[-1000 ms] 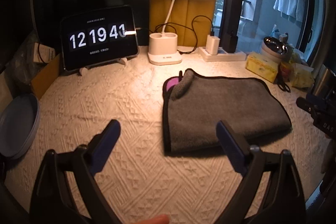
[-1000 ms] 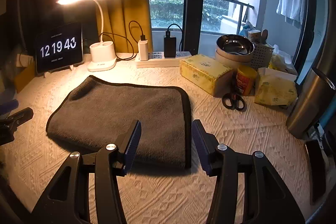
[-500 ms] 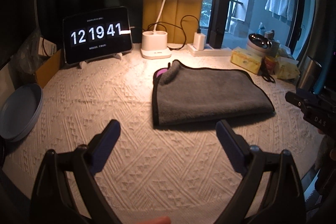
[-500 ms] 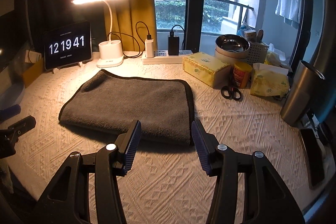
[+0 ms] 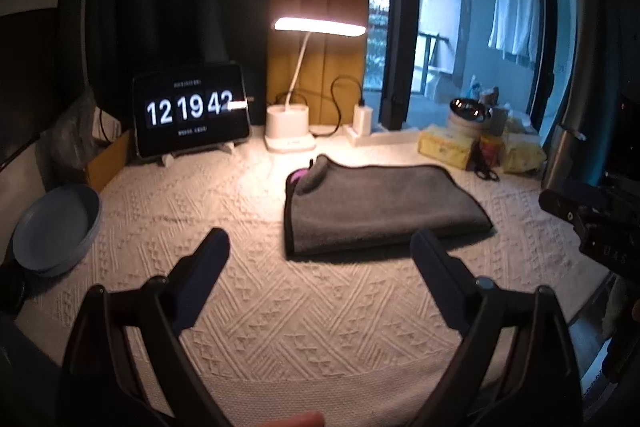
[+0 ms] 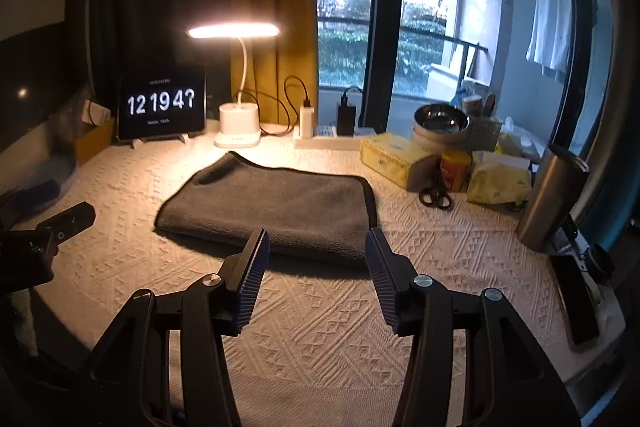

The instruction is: Fold towel

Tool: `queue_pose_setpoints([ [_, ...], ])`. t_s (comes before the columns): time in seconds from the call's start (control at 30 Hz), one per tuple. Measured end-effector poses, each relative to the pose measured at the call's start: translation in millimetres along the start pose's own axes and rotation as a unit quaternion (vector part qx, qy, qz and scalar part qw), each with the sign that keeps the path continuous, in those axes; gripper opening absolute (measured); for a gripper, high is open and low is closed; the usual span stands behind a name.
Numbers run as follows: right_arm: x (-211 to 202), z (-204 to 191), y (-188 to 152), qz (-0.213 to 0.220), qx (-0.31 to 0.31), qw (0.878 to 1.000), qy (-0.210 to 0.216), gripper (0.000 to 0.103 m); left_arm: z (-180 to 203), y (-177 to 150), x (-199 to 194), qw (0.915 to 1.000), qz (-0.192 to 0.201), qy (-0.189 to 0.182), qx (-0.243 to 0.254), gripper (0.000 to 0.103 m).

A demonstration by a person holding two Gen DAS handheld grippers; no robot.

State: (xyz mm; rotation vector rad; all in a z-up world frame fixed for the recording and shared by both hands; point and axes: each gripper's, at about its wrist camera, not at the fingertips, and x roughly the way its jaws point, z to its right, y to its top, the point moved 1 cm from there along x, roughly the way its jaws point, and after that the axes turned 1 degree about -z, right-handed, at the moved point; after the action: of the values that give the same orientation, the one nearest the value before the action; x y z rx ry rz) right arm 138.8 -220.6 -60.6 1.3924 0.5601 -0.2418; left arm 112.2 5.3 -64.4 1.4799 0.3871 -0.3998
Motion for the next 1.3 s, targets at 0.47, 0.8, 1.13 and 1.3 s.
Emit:
queue_pose_setpoints([
  [0.47, -71.9, -8.1, 7.7, 0.085, 0.009, 0.996, -0.009, 0.053, 7.2, 8.1, -67.5, 0.9959, 0.091, 0.0, 0.005, 0.093],
  [0.8, -114.6, -7.9, 3.8, 0.141, 0.012, 0.99, -0.019, 0.053, 7.9, 11.7, -103.1, 0.9892, 0.146, 0.005, 0.012, 0.093],
  [1.13, -152.3, -13.8, 3.1, 0.201, 0.001, 0.979, -0.035, 0.053, 4.3, 12.7, -135.1, 0.9774, 0.21, 0.022, 0.009, 0.093],
  [1.3, -153.1, -17.9, 2.7, 0.204, -0.004, 0.979, -0.028, 0.058, 3.1, 12.0, -141.8, 0.9753, 0.218, 0.032, 0.01, 0.093],
])
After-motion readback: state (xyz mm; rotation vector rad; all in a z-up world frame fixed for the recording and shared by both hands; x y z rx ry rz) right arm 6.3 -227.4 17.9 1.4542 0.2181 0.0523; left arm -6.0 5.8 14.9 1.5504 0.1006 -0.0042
